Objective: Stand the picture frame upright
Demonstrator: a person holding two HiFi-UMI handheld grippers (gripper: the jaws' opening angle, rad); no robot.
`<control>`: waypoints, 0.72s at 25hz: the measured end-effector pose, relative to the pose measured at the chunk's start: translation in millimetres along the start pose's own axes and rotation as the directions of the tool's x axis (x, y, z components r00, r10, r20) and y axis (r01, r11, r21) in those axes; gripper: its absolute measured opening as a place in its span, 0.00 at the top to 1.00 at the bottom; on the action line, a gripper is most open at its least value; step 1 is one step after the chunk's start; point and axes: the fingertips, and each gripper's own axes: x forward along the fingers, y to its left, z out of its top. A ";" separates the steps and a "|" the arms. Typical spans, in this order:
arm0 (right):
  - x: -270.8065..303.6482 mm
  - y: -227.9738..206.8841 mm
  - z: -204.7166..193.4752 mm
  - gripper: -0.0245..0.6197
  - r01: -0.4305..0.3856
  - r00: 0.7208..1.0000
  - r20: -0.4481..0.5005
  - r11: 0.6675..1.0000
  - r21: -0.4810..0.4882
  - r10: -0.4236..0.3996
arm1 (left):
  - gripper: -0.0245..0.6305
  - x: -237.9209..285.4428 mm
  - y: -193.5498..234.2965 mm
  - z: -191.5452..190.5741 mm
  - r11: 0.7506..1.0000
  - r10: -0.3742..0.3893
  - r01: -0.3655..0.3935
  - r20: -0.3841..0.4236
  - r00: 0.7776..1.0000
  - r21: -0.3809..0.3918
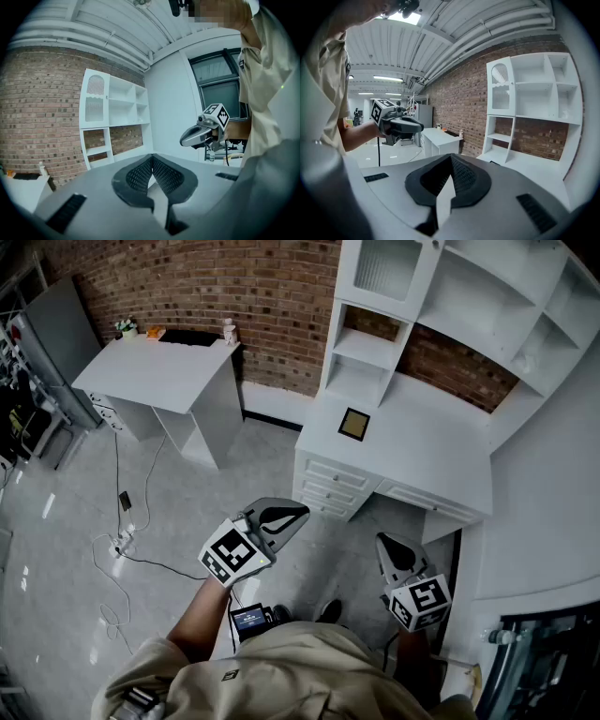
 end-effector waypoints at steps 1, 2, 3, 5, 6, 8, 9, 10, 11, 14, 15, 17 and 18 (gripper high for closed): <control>2.8 1.9 1.2 0.96 -0.004 1.000 0.004 1.000 -0.002 0.004 | 0.95 -3.7 1.4 0.1 1.000 0.005 -0.005 0.004 1.000 0.002; 5.5 3.8 2.4 0.96 -0.008 1.000 0.007 1.000 -0.005 0.008 | 0.95 -7.2 2.9 0.1 1.000 0.010 -0.010 0.008 1.000 0.004; 8.0 5.9 3.5 0.96 -0.011 1.000 0.010 1.000 -0.009 0.012 | 0.95 -10.6 4.4 0.0 1.000 0.014 -0.014 0.012 1.000 0.006; 11.6 10.3 5.4 0.96 -0.016 1.000 0.012 1.000 -0.015 0.017 | 0.95 -16.0 7.1 -0.7 1.000 0.019 -0.020 0.019 1.000 0.006; 12.9 11.7 6.4 0.96 -0.017 1.000 0.012 1.000 -0.017 0.017 | 0.95 -17.5 8.4 -1.1 1.000 0.020 -0.020 0.021 1.000 0.005; 14.6 12.2 9.6 0.96 -0.012 1.000 0.010 1.000 -0.016 0.012 | 0.95 -17.7 10.3 -1.1 1.000 0.016 -0.016 0.025 1.000 0.002; 15.4 11.7 11.6 0.96 -0.008 1.000 0.008 1.000 -0.014 0.008 | 0.95 -16.9 10.8 -0.7 1.000 0.011 -0.011 0.027 1.000 0.002; 16.5 10.7 13.1 0.96 -0.005 1.000 0.006 1.000 -0.011 0.005 | 0.95 -15.8 11.1 -0.2 1.000 0.005 -0.005 0.028 1.000 0.003; 18.1 9.1 13.8 0.96 -0.002 1.000 0.005 1.000 -0.008 0.002 | 0.95 -14.7 11.7 0.0 1.000 0.001 -0.001 0.029 1.000 0.003; 26.1 0.7 14.4 0.96 0.011 1.000 0.003 1.000 0.000 -0.011 | 0.95 -10.7 16.4 -2.0 1.000 -0.007 0.007 0.022 1.000 0.002; 30.1 -3.1 14.8 0.96 0.017 1.000 0.005 1.000 0.003 -0.017 | 0.95 -9.4 18.4 -3.6 1.000 -0.009 0.009 0.017 1.000 0.000; 39.7 -13.1 16.6 0.96 0.024 1.000 0.019 1.000 0.015 -0.025 | 0.95 -5.7 23.5 -7.9 1.000 -0.009 0.009 0.005 1.000 -0.004; 44.9 -20.5 18.7 0.96 0.026 0.999 0.033 0.999 0.023 -0.026 | 0.95 -2.2 27.5 -9.4 1.000 -0.005 0.005 -0.001 1.000 -0.006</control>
